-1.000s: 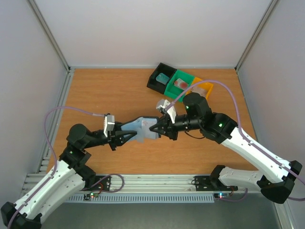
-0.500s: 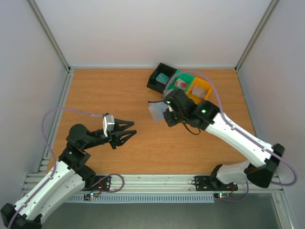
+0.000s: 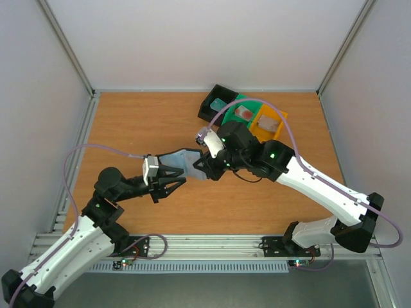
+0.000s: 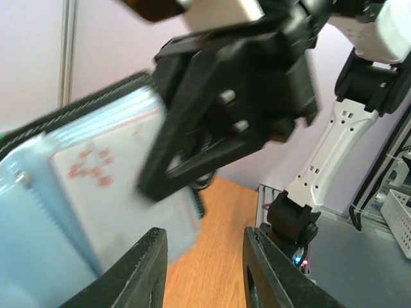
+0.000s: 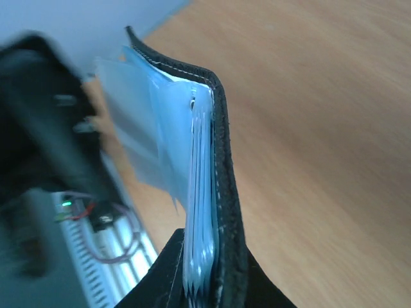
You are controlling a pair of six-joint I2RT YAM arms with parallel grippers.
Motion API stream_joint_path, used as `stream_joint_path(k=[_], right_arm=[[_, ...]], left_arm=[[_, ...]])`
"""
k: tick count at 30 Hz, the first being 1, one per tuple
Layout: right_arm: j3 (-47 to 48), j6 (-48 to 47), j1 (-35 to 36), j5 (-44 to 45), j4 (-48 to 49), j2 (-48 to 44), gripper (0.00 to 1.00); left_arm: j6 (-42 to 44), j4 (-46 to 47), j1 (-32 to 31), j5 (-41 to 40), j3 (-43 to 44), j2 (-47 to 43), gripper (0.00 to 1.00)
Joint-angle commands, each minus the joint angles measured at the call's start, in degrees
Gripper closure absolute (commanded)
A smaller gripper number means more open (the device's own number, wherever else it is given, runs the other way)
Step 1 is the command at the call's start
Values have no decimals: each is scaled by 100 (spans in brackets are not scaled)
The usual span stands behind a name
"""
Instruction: Take the credit cards out of the card holder
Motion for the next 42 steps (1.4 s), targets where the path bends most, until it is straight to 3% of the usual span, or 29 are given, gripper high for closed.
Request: stream_joint_path(k=[1,5,10,19,32,42], right_arm=[[-102,-487,-51,-1799,709,-297,99],[-281,-881,-51,-2683,774,-524,99],[-690,-1204,-51,-3564,1097,-1020,98],[-674,-1273,-51,-3921,1387,-747,98],[-506,-985,-66,-2151,1739,-371,99],[-518,-776,-147,-1918,1609,-396,99]], left_arm=[[-62,-210,-16,-235,-63,-163,67],[37,-497,18,-371,15,-330,69],[125,-392,62,177,14,-490,68],[136,342,41,502,-86,-252,67],[69,775,-78,1003,-127,-235,76],[6,931,-78,1329,-40,-188,79]])
